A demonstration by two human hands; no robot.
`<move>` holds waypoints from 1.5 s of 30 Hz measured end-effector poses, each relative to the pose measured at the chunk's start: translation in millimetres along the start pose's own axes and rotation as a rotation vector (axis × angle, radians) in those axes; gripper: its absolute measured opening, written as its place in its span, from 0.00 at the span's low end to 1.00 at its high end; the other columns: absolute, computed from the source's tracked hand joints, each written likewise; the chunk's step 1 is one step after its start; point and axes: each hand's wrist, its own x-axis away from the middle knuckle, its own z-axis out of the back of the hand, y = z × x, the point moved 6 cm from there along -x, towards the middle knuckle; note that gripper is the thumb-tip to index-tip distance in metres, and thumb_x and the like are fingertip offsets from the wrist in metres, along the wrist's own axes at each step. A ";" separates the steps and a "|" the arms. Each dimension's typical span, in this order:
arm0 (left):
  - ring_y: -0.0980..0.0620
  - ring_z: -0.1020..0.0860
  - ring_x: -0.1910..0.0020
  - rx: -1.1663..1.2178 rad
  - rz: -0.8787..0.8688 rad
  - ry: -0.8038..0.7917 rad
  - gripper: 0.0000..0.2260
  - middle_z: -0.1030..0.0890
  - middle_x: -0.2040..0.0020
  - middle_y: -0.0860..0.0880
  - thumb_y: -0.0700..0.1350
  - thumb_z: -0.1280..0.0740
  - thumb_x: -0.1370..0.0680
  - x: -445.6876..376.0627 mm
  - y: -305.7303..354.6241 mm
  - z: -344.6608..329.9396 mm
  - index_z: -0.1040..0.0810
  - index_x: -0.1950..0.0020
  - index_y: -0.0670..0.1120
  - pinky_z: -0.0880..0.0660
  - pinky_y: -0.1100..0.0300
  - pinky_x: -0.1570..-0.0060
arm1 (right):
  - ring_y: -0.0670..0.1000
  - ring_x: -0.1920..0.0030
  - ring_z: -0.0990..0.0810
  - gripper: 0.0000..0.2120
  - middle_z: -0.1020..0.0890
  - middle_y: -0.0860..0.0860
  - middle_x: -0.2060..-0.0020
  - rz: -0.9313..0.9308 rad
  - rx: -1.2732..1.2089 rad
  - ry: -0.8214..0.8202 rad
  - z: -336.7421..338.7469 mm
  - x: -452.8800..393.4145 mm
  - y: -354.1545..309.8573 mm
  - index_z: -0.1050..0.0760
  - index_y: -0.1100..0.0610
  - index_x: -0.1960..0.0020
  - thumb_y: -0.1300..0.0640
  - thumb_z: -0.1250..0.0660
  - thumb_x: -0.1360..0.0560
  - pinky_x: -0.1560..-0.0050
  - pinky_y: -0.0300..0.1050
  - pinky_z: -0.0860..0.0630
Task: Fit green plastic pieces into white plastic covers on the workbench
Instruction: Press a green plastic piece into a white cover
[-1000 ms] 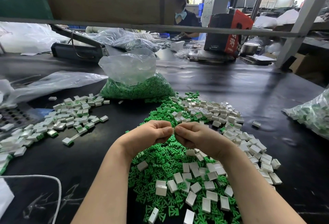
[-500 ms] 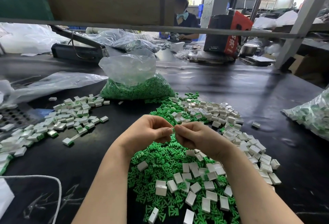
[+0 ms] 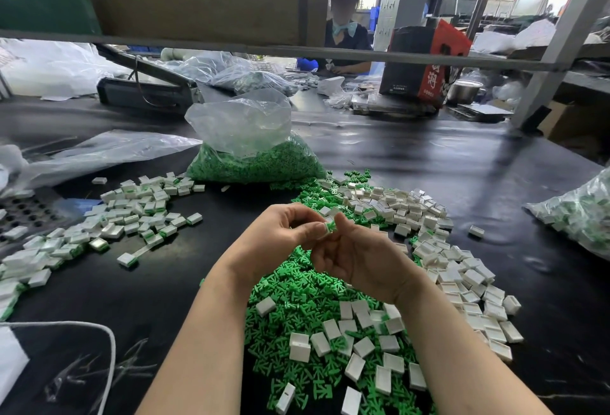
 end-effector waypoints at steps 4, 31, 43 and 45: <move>0.60 0.22 0.61 -0.027 -0.016 -0.008 0.03 0.18 0.63 0.53 0.38 0.32 0.22 1.1 0.6 0.2 0.18 0.54 0.43 0.27 0.68 0.57 | 0.50 0.61 0.26 0.20 0.24 0.58 0.59 0.024 -0.047 0.073 1.3 -0.7 2.6 0.21 0.60 0.53 0.46 0.43 0.22 0.57 0.42 0.34; 0.58 0.22 0.60 -0.011 -0.063 -0.022 0.05 0.19 0.63 0.52 0.36 0.33 0.22 3.4 8.6 -2.5 0.19 0.54 0.43 0.26 0.66 0.54 | 0.47 0.66 0.26 0.15 0.21 0.52 0.64 0.089 -0.091 0.087 -2.2 -0.9 -2.3 0.23 0.58 0.54 0.47 0.39 0.24 0.65 0.36 0.29; 0.59 0.22 0.61 -0.001 -0.053 -0.017 0.04 0.19 0.63 0.54 0.36 0.34 0.22 3.1 5.7 -3.3 0.19 0.53 0.42 0.27 0.68 0.56 | 0.47 0.68 0.26 0.19 0.21 0.53 0.63 0.059 -0.096 0.064 -3.0 -2.2 0.4 0.24 0.60 0.55 0.43 0.39 0.25 0.65 0.36 0.30; 0.58 0.22 0.60 0.001 -0.053 -0.014 0.04 0.19 0.63 0.52 0.36 0.34 0.22 2.4 4.7 -3.7 0.19 0.53 0.42 0.26 0.67 0.56 | 0.48 0.68 0.26 0.19 0.21 0.54 0.64 0.064 -0.102 0.063 -2.3 -2.8 0.3 0.24 0.59 0.55 0.42 0.38 0.26 0.65 0.36 0.30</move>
